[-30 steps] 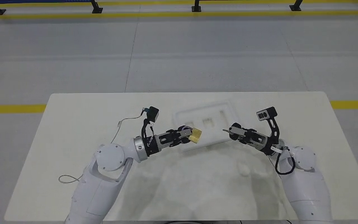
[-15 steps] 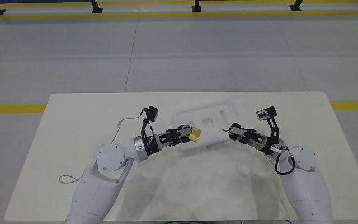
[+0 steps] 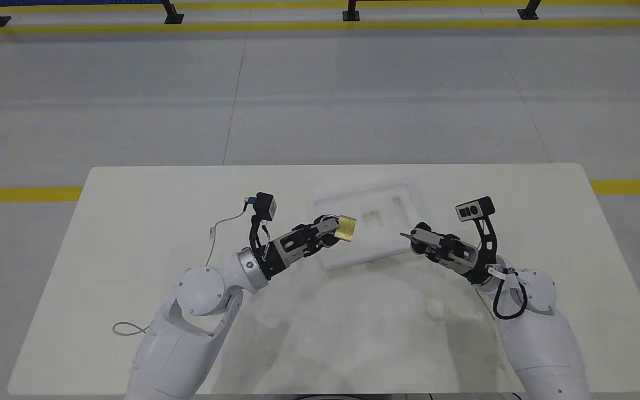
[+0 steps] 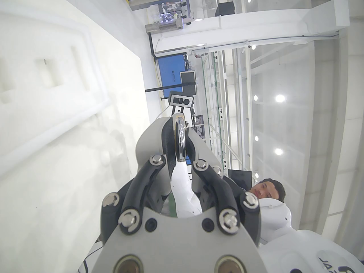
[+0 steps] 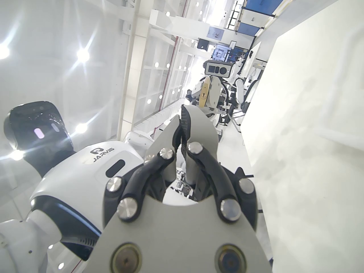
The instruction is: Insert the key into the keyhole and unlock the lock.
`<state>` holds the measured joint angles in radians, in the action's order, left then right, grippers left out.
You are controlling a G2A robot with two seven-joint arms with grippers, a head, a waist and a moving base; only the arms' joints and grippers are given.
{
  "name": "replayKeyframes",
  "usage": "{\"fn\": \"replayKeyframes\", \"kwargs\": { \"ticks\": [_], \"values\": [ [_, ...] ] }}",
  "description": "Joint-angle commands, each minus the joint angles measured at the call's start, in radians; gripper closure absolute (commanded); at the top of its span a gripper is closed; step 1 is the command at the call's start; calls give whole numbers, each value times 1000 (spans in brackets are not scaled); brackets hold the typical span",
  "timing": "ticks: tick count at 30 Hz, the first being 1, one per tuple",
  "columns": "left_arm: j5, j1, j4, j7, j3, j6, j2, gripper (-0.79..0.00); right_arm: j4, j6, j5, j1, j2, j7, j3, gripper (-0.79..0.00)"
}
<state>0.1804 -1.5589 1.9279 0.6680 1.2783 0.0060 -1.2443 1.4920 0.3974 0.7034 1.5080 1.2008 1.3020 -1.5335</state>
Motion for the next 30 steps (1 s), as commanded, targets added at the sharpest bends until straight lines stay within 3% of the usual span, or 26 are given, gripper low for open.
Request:
{"fn": "replayKeyframes", "kwargs": {
  "ticks": [1, 16, 30],
  "values": [
    [-8, 2, 6, -4, -9, -1, 1, 0, -3, 2, -2, -4, 0, 1, 14, 0],
    [-71, -2, 32, -28, -26, -1, 11, 0, -29, 34, -25, -40, 13, -73, 146, 0],
    [-100, -6, 43, -35, -25, 1, 21, 0, -32, 42, -59, -62, 14, -141, 191, 0]
  ]
}}
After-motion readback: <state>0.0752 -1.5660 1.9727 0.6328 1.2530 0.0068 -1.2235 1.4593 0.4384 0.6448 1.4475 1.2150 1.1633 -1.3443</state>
